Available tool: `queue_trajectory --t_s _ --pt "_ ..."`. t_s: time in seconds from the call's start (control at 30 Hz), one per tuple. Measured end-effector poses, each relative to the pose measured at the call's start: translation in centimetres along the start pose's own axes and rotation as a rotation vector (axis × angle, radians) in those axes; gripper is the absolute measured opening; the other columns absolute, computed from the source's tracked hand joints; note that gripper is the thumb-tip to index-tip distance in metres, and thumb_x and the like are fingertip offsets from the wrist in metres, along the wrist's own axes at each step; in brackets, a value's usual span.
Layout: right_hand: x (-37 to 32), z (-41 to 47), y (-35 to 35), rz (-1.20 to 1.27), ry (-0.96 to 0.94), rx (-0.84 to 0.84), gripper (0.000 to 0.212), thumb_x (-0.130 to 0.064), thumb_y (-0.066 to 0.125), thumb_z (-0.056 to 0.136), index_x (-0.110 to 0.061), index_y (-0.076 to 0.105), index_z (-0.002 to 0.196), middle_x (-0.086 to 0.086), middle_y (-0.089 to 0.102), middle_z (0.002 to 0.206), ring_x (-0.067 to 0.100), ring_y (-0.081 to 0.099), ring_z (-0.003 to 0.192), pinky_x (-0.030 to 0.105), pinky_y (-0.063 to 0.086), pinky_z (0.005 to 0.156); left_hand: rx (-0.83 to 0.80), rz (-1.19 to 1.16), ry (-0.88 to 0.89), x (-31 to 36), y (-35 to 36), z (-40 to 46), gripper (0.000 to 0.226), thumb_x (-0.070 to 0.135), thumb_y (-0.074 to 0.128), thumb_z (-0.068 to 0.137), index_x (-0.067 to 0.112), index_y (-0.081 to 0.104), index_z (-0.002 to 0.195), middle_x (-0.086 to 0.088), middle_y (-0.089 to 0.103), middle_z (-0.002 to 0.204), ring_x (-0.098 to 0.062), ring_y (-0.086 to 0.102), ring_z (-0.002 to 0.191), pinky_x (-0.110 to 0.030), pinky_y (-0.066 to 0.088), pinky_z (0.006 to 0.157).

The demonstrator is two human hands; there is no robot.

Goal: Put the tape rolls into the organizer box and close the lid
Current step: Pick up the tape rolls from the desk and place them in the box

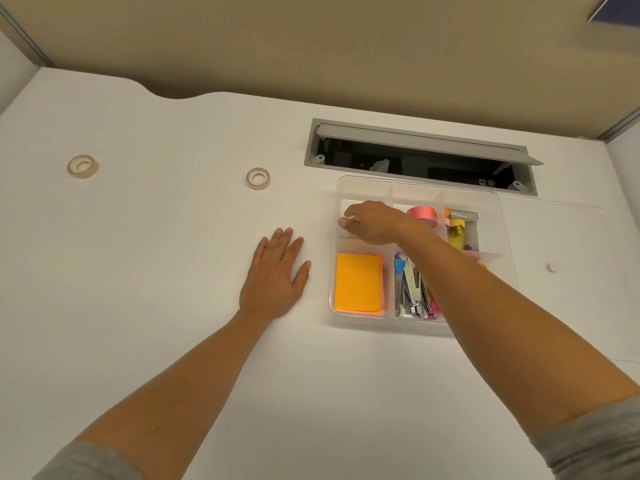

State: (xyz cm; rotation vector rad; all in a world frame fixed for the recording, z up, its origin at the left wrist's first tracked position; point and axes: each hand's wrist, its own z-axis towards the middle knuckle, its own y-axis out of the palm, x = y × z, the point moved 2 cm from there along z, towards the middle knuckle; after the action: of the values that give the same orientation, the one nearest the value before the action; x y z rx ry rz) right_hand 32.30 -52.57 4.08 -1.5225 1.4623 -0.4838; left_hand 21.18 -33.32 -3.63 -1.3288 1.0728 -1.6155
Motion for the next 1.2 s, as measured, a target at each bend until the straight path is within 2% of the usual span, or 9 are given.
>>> queue_trajectory --t_s 0.1,0.2,0.33,0.4,0.5,0.8,0.97,1.1,1.2 --pt "0.4 -0.5 -0.7 0.006 0.018 -0.092 0.083 -0.071 0.048 0.08 -0.021 0.034 0.145 0.004 0.035 0.153 0.029 0.033 0.138 0.045 0.03 0.108 -0.002 0.001 0.0 0.0 0.0 0.0 0.054 0.044 0.034 0.098 0.016 0.039 0.144 -0.008 0.033 0.155 -0.022 0.021 0.146 -0.043 0.015 0.12" --pt "0.7 -0.7 -0.6 -0.065 -0.004 -0.127 0.098 -0.071 0.064 0.067 -0.024 0.03 0.146 0.002 0.034 0.153 0.03 0.034 0.137 0.044 0.033 0.107 0.002 0.003 -0.002 0.0 0.0 0.1 0.054 0.044 0.034 0.098 0.016 0.039 0.144 -0.008 0.033 0.155 -0.022 0.022 0.146 -0.043 0.015 0.12" --pt "0.9 -0.3 0.3 -0.054 -0.027 -0.052 0.088 -0.051 0.079 0.069 -0.022 0.037 0.141 0.007 0.045 0.144 0.03 0.044 0.126 0.035 0.039 0.094 0.003 0.002 -0.007 0.0 0.1 0.0 0.054 0.044 0.034 0.098 0.016 0.039 0.144 -0.007 0.033 0.155 -0.021 0.022 0.146 -0.042 0.015 0.12" --pt "1.0 -0.2 0.5 -0.02 -0.035 -0.002 0.08 -0.044 0.08 0.071 -0.02 0.042 0.137 0.007 0.049 0.138 0.029 0.047 0.12 0.031 0.037 0.086 0.007 0.001 -0.007 -0.1 0.1 0.0 0.054 0.045 0.034 0.098 0.017 0.039 0.144 -0.007 0.034 0.154 -0.021 0.022 0.146 -0.042 0.015 0.12" --pt "1.1 -0.2 0.6 0.016 -0.038 0.029 0.072 -0.04 0.079 0.074 -0.019 0.045 0.133 0.008 0.05 0.137 0.028 0.048 0.118 0.029 0.035 0.084 0.008 0.005 -0.006 -0.2 0.2 0.1 0.054 0.045 0.033 0.098 0.017 0.038 0.144 -0.007 0.034 0.155 -0.021 0.022 0.146 -0.042 0.015 0.12" --pt "1.1 -0.6 0.6 0.046 -0.001 0.066 0.069 -0.036 0.078 0.076 -0.019 0.044 0.134 0.009 0.049 0.139 0.029 0.047 0.121 0.035 0.041 0.095 0.007 -0.003 -0.006 -0.2 0.4 0.1 0.054 0.046 0.033 0.098 0.017 0.038 0.144 -0.006 0.032 0.155 -0.02 0.02 0.146 -0.042 0.015 0.121" --pt "0.9 -1.1 0.7 0.067 0.029 0.089 0.084 -0.035 0.081 0.073 -0.022 0.036 0.142 0.01 0.041 0.146 0.032 0.042 0.127 0.039 0.041 0.099 0.006 -0.007 -0.006 -0.2 0.3 0.0 0.055 0.046 0.032 0.098 0.017 0.037 0.145 -0.006 0.031 0.156 -0.02 0.019 0.147 -0.041 0.013 0.121" --pt "0.2 -1.9 0.4 0.071 0.045 0.162 0.091 -0.031 0.082 0.072 -0.023 0.029 0.146 0.01 0.034 0.151 0.033 0.039 0.133 0.042 0.041 0.102 -0.004 -0.006 -0.004 -0.2 0.2 0.0 0.055 0.045 0.032 0.098 0.018 0.036 0.145 -0.006 0.03 0.156 -0.019 0.017 0.147 -0.041 0.012 0.121" --pt "-1.1 -3.1 0.1 0.073 0.051 0.282 0.081 -0.029 0.077 0.078 -0.023 0.031 0.145 0.008 0.035 0.151 0.031 0.036 0.135 0.043 0.039 0.103 0.004 -0.028 -0.001 -0.2 0.3 0.1 0.055 0.046 0.031 0.098 0.017 0.037 0.145 -0.006 0.03 0.156 -0.019 0.017 0.147 -0.041 0.011 0.121"
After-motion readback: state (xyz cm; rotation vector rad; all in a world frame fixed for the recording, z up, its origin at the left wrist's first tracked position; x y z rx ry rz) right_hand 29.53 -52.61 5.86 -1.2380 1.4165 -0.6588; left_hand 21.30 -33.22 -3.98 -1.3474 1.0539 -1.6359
